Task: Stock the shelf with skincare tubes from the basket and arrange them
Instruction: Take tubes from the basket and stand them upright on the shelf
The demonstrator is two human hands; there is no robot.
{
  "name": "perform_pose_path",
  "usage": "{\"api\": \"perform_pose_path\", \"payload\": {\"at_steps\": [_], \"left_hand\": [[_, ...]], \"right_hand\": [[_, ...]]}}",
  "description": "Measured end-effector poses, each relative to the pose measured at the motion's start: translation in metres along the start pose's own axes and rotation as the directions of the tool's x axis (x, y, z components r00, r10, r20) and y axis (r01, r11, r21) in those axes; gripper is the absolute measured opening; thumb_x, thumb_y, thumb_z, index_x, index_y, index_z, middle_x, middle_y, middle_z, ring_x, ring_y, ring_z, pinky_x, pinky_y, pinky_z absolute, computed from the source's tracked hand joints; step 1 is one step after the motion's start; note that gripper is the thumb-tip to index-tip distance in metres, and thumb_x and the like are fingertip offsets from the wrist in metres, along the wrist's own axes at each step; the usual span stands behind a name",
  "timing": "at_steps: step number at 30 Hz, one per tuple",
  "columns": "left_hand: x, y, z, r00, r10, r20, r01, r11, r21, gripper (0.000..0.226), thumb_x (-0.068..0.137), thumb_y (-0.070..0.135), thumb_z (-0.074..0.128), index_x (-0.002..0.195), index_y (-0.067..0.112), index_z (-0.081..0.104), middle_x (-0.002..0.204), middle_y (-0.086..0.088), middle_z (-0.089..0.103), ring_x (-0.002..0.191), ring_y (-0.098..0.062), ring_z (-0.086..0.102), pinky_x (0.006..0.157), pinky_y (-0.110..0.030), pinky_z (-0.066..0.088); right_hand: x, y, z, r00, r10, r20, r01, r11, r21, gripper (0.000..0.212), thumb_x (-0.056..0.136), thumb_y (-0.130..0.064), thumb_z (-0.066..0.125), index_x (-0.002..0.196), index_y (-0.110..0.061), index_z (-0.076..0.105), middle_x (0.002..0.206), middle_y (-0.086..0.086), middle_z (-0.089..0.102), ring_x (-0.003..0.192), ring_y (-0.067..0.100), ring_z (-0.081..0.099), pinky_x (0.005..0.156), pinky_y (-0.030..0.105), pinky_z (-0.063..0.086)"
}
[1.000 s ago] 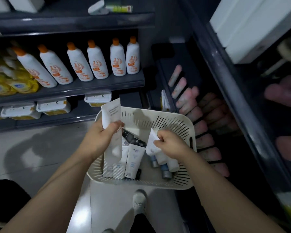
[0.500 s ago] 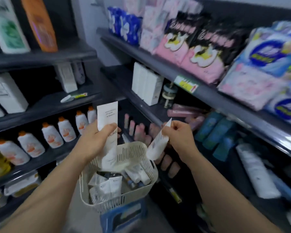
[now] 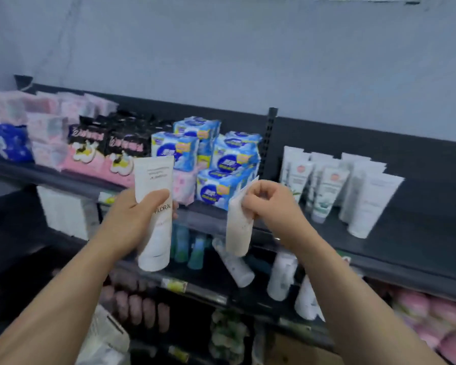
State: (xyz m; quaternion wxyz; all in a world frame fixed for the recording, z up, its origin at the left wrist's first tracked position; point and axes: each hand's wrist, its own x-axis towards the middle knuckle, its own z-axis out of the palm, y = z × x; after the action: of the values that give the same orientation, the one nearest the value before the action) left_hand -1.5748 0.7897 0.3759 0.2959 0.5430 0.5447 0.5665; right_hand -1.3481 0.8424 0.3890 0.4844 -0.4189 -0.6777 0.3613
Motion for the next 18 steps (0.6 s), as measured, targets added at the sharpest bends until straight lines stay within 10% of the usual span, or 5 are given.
{"api": "perform_pose_path", "payload": {"at_steps": [13,18], "left_hand": [[0.031,0.115,0.257,0.927,0.223,0.300,-0.172,0.967,-0.188,0.012,0.091,0.026,0.059,0.100,0.029,0.067,0.098,0.011,0.073,0.092,-0.010,0.069,0.086,-0.039,0.053],[0.042,0.161,0.352,0.841,0.299,0.451,-0.240,0.953,-0.183,0.020,0.086,0.020,0.067,0.104,0.029,0.064,0.094,0.017,0.073,0.081,0.002,0.069,0.060,-0.009,0.050]], "right_hand": [[-0.031,-0.014,-0.290,0.934,0.026,-0.355,-0.074,0.990,-0.120,0.031,0.073,-0.012,0.080,0.098,-0.013,0.061,0.072,-0.003,0.065,0.047,0.002,0.055,0.050,0.020,0.044],[-0.023,0.004,-0.383,0.875,0.011,-0.484,-0.086,0.987,-0.132,0.014,0.077,-0.012,0.077,0.086,-0.003,0.070,0.060,-0.007,0.065,0.044,0.000,0.052,0.050,0.018,0.042]]}}
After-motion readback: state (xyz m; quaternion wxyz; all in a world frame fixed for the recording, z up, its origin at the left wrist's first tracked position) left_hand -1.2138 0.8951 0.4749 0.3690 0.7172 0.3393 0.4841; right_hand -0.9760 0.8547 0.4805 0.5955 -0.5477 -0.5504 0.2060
